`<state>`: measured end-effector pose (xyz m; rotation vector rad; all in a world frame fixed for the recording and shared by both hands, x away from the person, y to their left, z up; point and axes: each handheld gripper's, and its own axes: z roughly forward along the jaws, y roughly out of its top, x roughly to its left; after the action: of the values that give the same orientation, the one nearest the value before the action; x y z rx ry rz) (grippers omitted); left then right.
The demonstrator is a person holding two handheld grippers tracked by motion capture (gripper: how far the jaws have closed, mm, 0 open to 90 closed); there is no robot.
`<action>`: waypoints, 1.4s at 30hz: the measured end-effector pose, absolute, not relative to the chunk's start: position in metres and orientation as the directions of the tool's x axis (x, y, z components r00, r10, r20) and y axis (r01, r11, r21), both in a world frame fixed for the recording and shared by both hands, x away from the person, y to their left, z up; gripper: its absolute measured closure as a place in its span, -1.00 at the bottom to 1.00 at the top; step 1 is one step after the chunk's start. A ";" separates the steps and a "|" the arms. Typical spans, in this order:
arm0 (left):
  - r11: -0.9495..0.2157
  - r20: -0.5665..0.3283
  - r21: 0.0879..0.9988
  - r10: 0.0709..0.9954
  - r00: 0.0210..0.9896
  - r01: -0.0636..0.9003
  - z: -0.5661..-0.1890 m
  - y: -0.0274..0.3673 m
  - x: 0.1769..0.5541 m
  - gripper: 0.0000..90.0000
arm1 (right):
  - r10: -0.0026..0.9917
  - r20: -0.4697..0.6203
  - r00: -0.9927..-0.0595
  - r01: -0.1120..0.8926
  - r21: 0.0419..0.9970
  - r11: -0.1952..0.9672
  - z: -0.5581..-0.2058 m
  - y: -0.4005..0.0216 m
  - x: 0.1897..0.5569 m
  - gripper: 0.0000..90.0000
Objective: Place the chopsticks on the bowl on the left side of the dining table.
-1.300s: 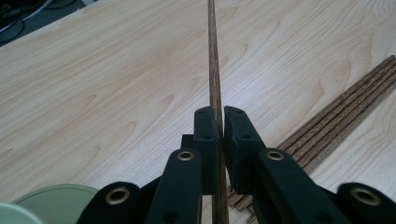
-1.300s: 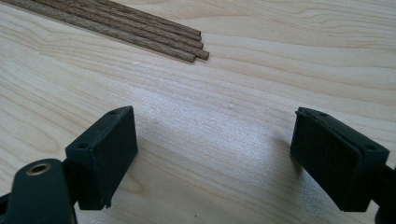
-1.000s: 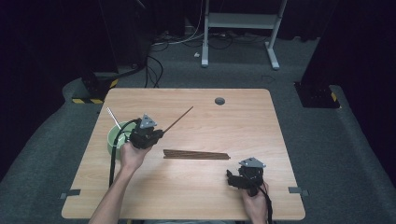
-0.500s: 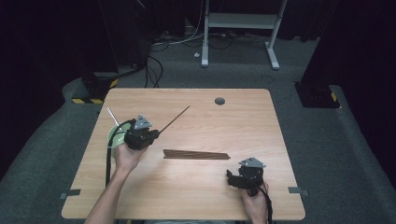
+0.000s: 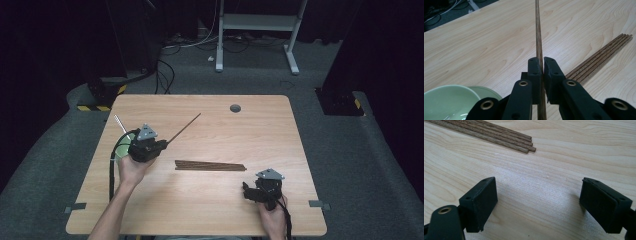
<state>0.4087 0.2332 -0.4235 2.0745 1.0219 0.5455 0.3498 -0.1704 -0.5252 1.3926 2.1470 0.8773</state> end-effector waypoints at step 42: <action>-0.337 0.038 0.793 0.860 0.509 0.508 -0.421 0.290 0.390 0.86 | 0.916 -0.017 -0.401 0.642 0.708 0.294 -0.525 -0.170 0.350 -0.68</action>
<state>0.3899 0.2896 -0.4205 2.0044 1.1170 0.5985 0.3498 -0.1704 -0.5252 1.3930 2.1469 0.8768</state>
